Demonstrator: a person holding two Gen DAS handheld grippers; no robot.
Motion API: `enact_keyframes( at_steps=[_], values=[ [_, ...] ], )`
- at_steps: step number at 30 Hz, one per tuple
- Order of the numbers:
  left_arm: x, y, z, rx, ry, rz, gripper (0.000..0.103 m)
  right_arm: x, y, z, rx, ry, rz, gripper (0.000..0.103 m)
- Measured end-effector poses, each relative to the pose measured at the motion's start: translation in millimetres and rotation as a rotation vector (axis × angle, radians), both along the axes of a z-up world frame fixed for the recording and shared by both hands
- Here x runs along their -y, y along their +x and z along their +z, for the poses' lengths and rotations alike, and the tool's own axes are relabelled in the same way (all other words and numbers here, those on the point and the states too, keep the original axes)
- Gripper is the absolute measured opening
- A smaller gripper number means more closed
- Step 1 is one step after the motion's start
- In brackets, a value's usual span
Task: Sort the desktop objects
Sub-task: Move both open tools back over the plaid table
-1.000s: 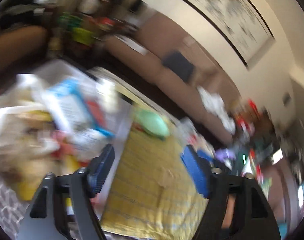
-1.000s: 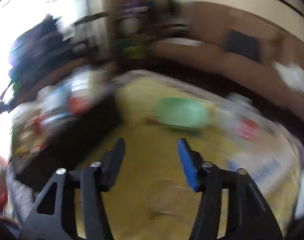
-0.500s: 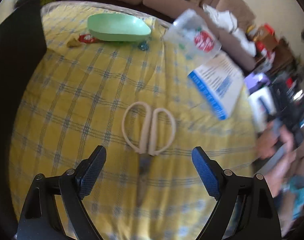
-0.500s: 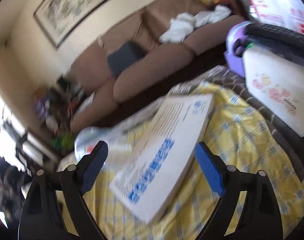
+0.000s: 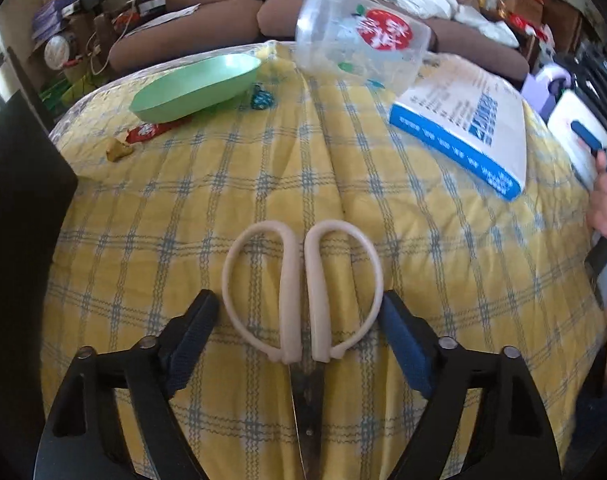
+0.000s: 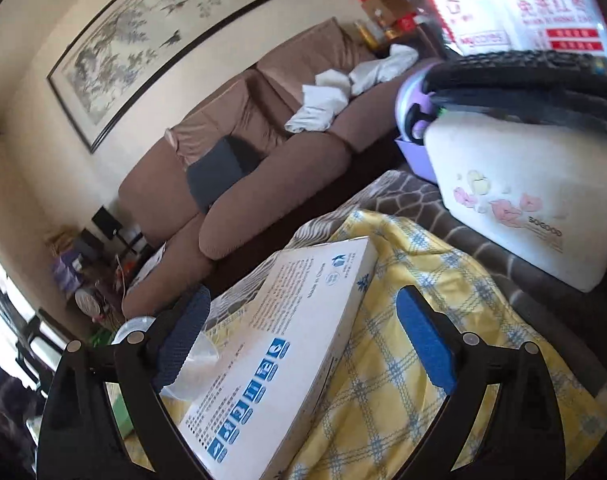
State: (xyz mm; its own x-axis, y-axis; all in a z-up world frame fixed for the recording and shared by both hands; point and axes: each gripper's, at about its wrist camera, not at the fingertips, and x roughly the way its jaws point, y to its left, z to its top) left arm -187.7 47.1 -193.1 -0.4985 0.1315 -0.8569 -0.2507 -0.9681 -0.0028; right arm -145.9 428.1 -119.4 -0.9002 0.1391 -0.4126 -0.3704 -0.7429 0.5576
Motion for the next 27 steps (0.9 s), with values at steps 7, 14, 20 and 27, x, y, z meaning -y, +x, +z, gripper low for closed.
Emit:
enact_keyframes(
  at_steps=[7,14,20,27],
  values=[
    [5,3,11,0.034,0.044,-0.034,0.077,29,-10,8,-0.023,0.053,0.135,0.095],
    [57,19,97,-0.136,0.098,0.083,0.077,52,-18,11,-0.021,0.100,0.241,0.095],
    [120,28,133,-0.155,0.218,0.231,0.011,107,-39,18,0.041,0.281,0.559,0.095],
    [127,20,113,-0.061,0.232,0.194,0.011,189,-23,38,0.043,0.629,0.625,0.095]
  ],
)
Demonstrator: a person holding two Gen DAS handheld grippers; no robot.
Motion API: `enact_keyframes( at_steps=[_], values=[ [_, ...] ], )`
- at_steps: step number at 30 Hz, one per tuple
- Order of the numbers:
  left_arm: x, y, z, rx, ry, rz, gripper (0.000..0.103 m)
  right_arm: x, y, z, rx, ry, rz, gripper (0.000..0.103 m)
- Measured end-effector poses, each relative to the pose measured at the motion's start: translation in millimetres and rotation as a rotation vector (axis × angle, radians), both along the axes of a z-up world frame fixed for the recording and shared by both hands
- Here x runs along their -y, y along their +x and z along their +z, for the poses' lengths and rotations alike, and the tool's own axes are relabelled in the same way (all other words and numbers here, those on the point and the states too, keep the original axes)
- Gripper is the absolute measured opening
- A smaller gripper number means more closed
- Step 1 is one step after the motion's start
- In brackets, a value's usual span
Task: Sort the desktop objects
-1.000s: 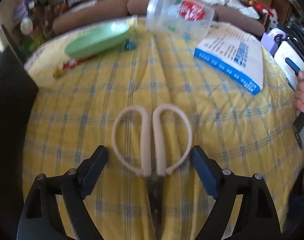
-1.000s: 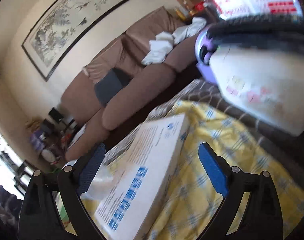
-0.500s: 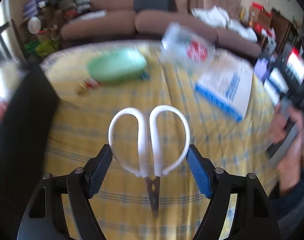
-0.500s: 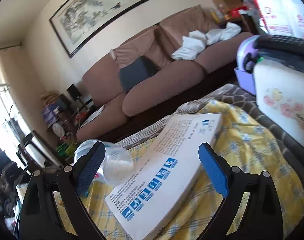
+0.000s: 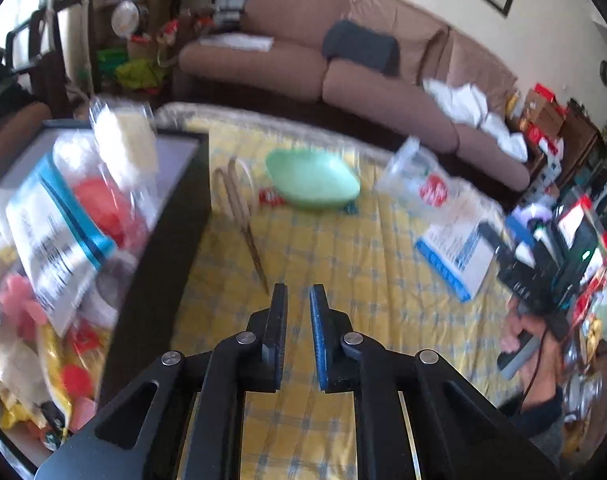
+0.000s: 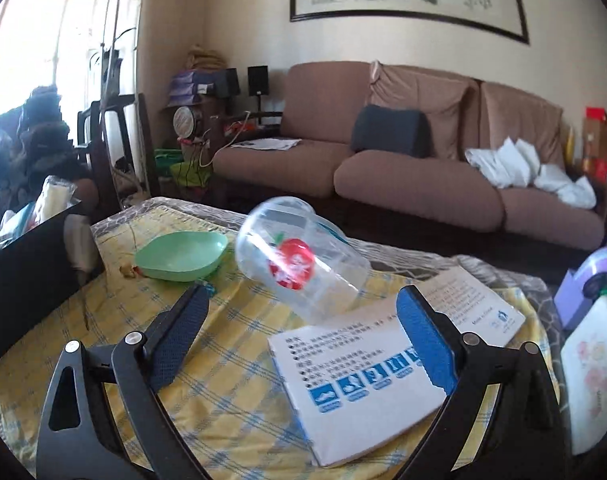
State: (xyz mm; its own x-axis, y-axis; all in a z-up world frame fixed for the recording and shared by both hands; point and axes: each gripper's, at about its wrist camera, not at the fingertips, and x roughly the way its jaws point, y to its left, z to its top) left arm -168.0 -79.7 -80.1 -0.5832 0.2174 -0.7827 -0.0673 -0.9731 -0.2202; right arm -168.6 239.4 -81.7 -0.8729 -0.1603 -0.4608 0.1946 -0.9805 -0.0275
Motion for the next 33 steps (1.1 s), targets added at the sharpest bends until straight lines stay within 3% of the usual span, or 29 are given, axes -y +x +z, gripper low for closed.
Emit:
enact_keyframes(
  at_steps=[2,4,5,6,9,12,14,16,18,20,21,23,24,27,29,30,33],
  values=[
    [-4,-4,-10,0.028,-0.044,0.018,0.013,9,4,2,0.001,0.002,-0.007,0.099],
    [-4,-11,-18,0.015,0.030,0.033,0.031,16,0,4,0.018,0.024,-0.020,0.103],
    [-5,-13,-21,0.003,0.052,0.037,0.052,21,-8,6,0.045,0.060,0.001,0.102],
    [-7,-17,-26,-0.005,0.071,0.042,0.065,25,-15,9,0.063,0.100,0.021,0.103],
    [-8,-32,-46,0.029,0.133,0.034,0.065,45,-59,21,0.157,0.314,0.124,0.103],
    [-5,-39,-61,0.054,0.158,0.064,0.065,70,-118,16,0.312,0.532,0.203,0.103],
    [-6,-42,-68,0.069,0.141,0.069,0.065,82,-150,7,0.388,0.570,0.246,0.103],
    [-9,-44,-72,0.084,0.101,0.068,0.065,88,-178,-12,0.498,0.522,0.274,0.103],
    [-9,-44,-74,0.083,0.069,0.068,0.066,90,-191,-34,0.593,0.472,0.233,0.102],
    [-8,-44,-73,0.078,0.035,0.075,0.066,90,-186,-47,0.585,0.498,0.111,0.097],
    [-7,-43,-73,0.073,0.021,0.076,0.066,89,-179,-44,0.568,0.466,0.044,0.097],
    [-9,-44,-75,0.066,-0.013,0.085,0.066,84,-156,-30,0.507,0.263,-0.027,0.096],
    [-11,-45,-77,0.061,-0.030,0.089,0.066,79,-138,-22,0.431,0.172,-0.031,0.095],
    [-20,-55,-80,0.046,-0.043,0.090,0.068,66,-87,-9,0.232,0.042,-0.084,0.095],
    [-25,-72,-81,0.033,-0.042,0.095,0.072,60,-92,8,0.293,-0.036,-0.043,0.094],
    [-28,-85,-82,0.023,-0.067,0.097,0.073,57,-89,24,0.266,-0.068,0.012,0.091],
    [-39,-115,-91,0.028,-0.241,0.081,0.074,40,-80,50,0.198,-0.112,-0.005,0.078]
  ],
)
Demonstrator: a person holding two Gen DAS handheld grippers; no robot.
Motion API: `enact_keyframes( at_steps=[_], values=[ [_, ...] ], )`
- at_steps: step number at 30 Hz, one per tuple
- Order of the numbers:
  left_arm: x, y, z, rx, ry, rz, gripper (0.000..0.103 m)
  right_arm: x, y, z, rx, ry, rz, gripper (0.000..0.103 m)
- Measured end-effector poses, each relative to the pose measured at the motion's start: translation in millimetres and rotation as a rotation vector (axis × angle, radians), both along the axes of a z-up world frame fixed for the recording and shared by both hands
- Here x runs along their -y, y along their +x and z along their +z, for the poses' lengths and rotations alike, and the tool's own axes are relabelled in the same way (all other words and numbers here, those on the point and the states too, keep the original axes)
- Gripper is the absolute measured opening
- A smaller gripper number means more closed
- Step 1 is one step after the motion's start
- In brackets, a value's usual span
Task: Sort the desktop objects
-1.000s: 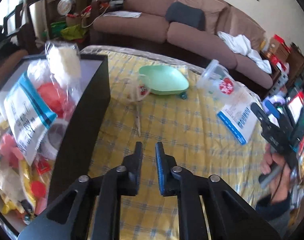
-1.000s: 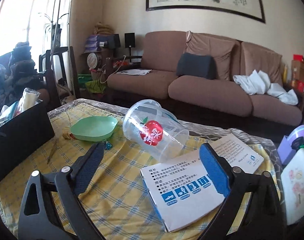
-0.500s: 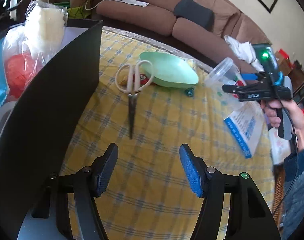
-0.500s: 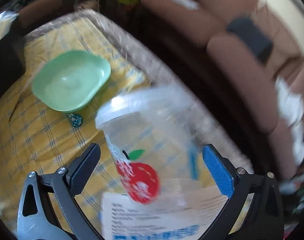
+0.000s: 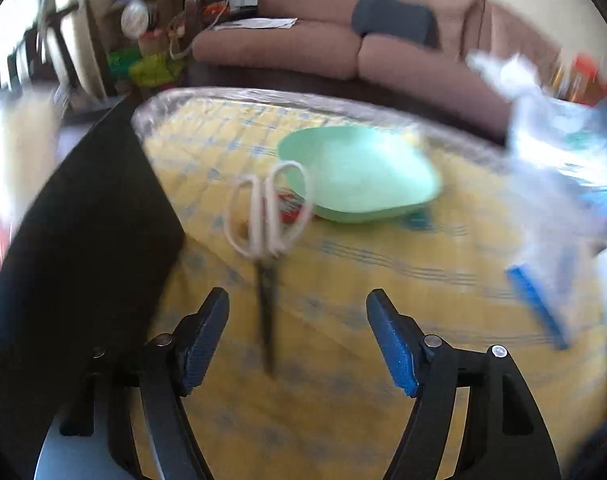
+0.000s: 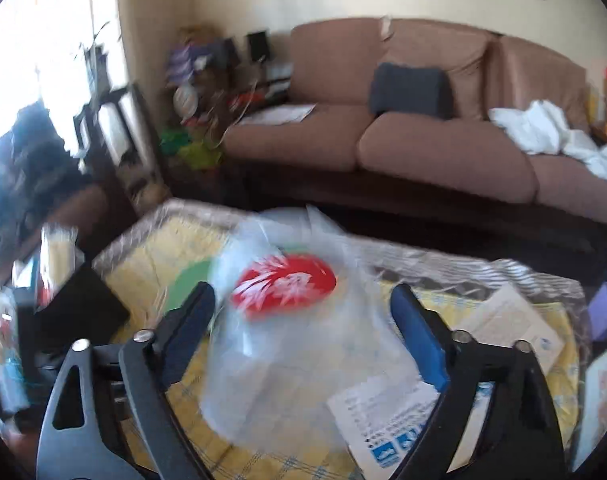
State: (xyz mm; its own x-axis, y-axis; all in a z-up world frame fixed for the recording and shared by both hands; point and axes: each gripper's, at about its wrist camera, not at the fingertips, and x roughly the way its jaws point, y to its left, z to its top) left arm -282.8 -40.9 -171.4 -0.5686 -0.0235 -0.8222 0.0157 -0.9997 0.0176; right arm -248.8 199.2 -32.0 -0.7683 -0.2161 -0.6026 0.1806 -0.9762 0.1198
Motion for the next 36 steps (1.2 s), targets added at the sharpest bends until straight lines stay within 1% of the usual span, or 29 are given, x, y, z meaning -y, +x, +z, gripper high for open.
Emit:
enact_keyframes(
  at_steps=[1,2,3,4,5,6,7,9,10,12,13,14,16,18,19,21,23,24,25,26,28,31,32,33,34,36],
  values=[
    [-3,-9,-6,0.013,-0.070,0.009,0.074,-6,1,2,0.009,-0.018,0.000,0.074],
    [-4,-14,-12,0.020,-0.094,0.015,0.073,-12,1,2,0.013,-0.040,0.006,0.070],
    [-3,-19,-17,0.034,-0.089,0.017,0.071,-17,-2,-2,0.036,-0.061,0.013,0.070],
    [-1,-24,-24,0.057,-0.057,0.019,0.069,-21,-6,-11,0.096,-0.060,0.032,0.070],
    [2,-25,-27,0.061,-0.028,0.023,0.063,-22,-12,-22,0.165,-0.051,0.059,0.070],
    [5,-24,-27,0.040,0.004,0.031,0.054,-24,-17,-33,0.218,-0.059,0.088,0.068],
    [7,-23,-27,0.036,0.023,0.039,0.047,-30,-20,-40,0.251,-0.086,0.095,0.070],
    [8,-23,-26,0.039,0.005,0.040,0.009,-43,-19,-46,0.310,-0.093,0.083,0.072],
    [11,-21,-24,0.056,0.028,0.033,0.009,-47,-17,-45,0.325,-0.089,0.107,0.075],
    [16,-18,-22,0.081,0.079,0.013,0.008,-49,0,-36,0.315,-0.069,0.187,0.095],
    [16,-14,-20,0.085,0.079,-0.002,0.008,-48,8,-28,0.295,-0.052,0.220,0.100],
    [16,-10,-17,0.087,0.070,-0.013,0.008,-47,16,-22,0.278,-0.028,0.242,0.103],
    [16,0,-9,0.091,0.052,-0.036,0.006,-41,34,-12,0.269,0.060,0.306,0.103],
    [15,11,5,0.083,0.055,-0.054,0.001,-26,56,-11,0.281,0.213,0.337,0.103],
    [16,18,15,0.080,0.054,-0.062,0.001,-18,69,-10,0.272,0.277,0.357,0.103],
    [18,28,34,0.059,0.069,-0.070,0.001,0,87,-12,0.259,0.349,0.441,0.103],
    [22,39,59,0.021,0.078,-0.072,0.001,19,94,-21,0.275,0.371,0.559,0.103],
    [24,44,70,0.006,0.077,-0.074,0.001,29,94,-29,0.303,0.388,0.608,0.103],
    [26,50,81,-0.009,0.072,-0.072,0.001,39,93,-39,0.335,0.429,0.626,0.103],
    [29,55,90,-0.017,0.071,-0.068,0.001,46,93,-46,0.353,0.484,0.617,0.102],
    [35,66,99,-0.006,0.084,-0.065,0.001,50,94,-46,0.357,0.469,0.644,0.103],
    [32,75,94,0.031,0.063,-0.082,0.003,51,99,-47,0.349,0.488,0.660,0.103],
    [30,74,88,0.057,0.068,-0.092,0.006,52,103,-48,0.337,0.495,0.686,0.103],
    [28,75,80,0.098,0.072,-0.097,0.014,55,105,-48,0.326,0.501,0.698,0.103],
    [24,73,68,0.129,0.067,-0.103,0.019,57,107,-47,0.322,0.501,0.716,0.103],
    [13,69,47,0.167,0.044,-0.117,0.046,59,110,-50,0.330,0.501,0.738,0.103]
  ],
)
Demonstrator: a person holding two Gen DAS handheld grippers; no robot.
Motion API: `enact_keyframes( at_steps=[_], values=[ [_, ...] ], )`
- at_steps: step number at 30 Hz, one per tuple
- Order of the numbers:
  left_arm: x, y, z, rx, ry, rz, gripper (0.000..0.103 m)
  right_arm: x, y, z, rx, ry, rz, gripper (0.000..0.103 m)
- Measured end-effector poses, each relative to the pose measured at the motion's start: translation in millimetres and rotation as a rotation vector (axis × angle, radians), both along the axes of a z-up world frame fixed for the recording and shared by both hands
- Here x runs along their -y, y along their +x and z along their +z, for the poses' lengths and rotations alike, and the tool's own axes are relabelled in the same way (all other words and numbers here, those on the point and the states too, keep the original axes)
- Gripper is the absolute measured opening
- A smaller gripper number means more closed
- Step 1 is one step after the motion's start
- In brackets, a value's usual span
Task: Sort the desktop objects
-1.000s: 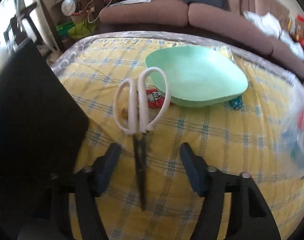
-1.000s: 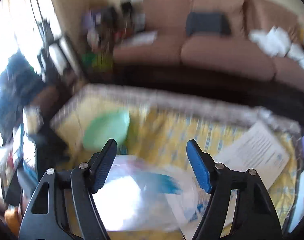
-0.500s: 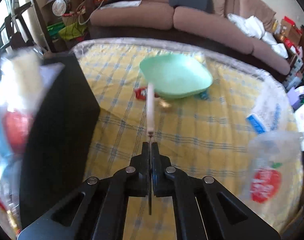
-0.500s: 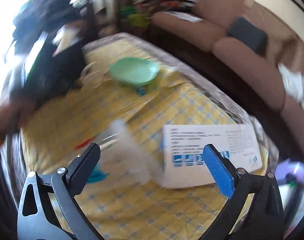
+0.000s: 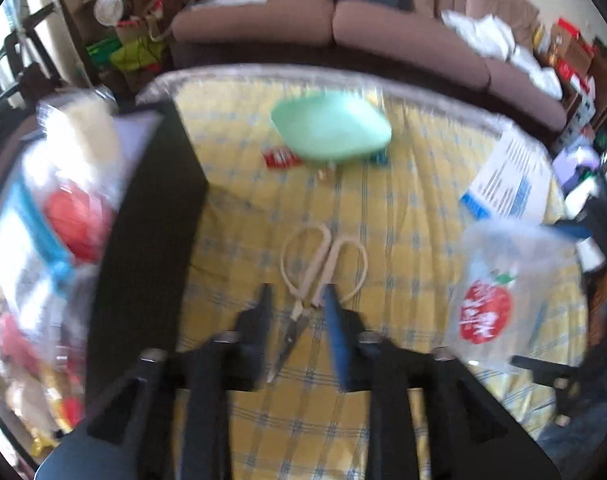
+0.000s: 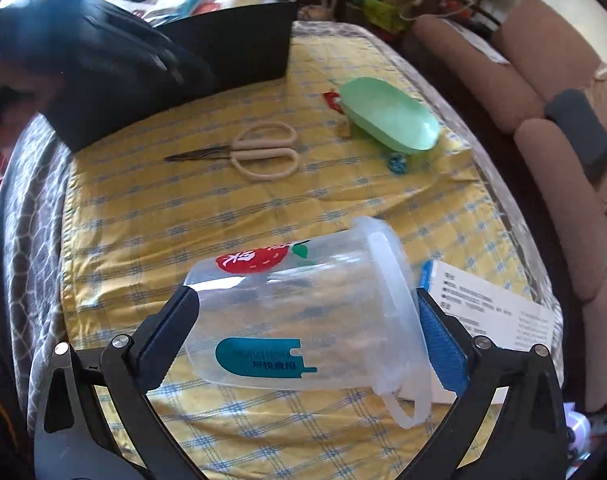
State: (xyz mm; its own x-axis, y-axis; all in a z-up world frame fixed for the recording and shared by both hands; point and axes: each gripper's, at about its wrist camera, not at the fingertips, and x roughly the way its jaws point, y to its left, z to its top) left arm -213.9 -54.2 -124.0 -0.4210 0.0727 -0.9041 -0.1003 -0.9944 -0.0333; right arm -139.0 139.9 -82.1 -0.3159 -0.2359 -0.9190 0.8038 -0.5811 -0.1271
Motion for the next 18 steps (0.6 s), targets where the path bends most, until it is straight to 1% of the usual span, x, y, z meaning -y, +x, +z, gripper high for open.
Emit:
enact_keyframes(
  at_steps=[1,2,3,4,5,6,7,9,10,11,12,13,14,16,18],
  values=[
    [-6,-3,-11,0.009,-0.016,-0.014,0.050,2,2,-1,0.000,0.000,0.004,0.103],
    [-10,-4,-20,0.010,-0.028,-0.025,0.060,1,3,-2,0.001,-0.003,0.009,0.103],
    [-17,-7,-33,0.017,-0.057,-0.042,0.076,-1,2,-3,0.010,-0.008,0.009,0.103],
    [-23,-10,-40,0.021,-0.089,-0.052,0.083,-2,3,-1,0.024,-0.014,0.003,0.103],
    [-28,-10,-46,0.013,-0.123,-0.058,0.086,-6,0,-1,0.036,-0.021,-0.003,0.099],
    [-32,-11,-51,-0.002,-0.147,-0.066,0.086,-10,-2,1,0.043,-0.038,-0.011,0.088],
    [-35,-12,-56,-0.013,-0.151,-0.077,0.086,-14,-4,6,0.034,-0.058,-0.023,0.080],
    [-39,-18,-64,-0.031,-0.131,-0.069,0.088,-22,-10,16,0.007,-0.111,-0.062,0.041],
    [-39,-21,-71,-0.035,-0.108,-0.043,0.088,-26,-10,22,0.001,-0.144,-0.075,0.035],
    [-39,-22,-75,-0.032,-0.090,-0.031,0.088,-28,-10,28,0.003,-0.171,-0.074,0.027],
    [-37,-24,-79,-0.037,-0.056,-0.009,0.087,-29,-7,32,-0.011,-0.186,-0.059,0.023],
    [-30,-23,-78,-0.060,0.007,0.024,0.084,-28,-5,36,-0.018,-0.199,-0.043,0.020],
    [-25,-23,-77,-0.068,0.022,0.036,0.079,-29,-4,39,-0.019,-0.215,-0.035,0.016],
    [-23,-24,-76,-0.064,0.042,0.024,0.078,-29,-4,43,-0.019,-0.238,-0.034,0.016],
    [-20,-20,-70,-0.085,0.070,0.011,0.077,-27,-6,44,-0.020,-0.228,-0.042,0.016]
  ],
)
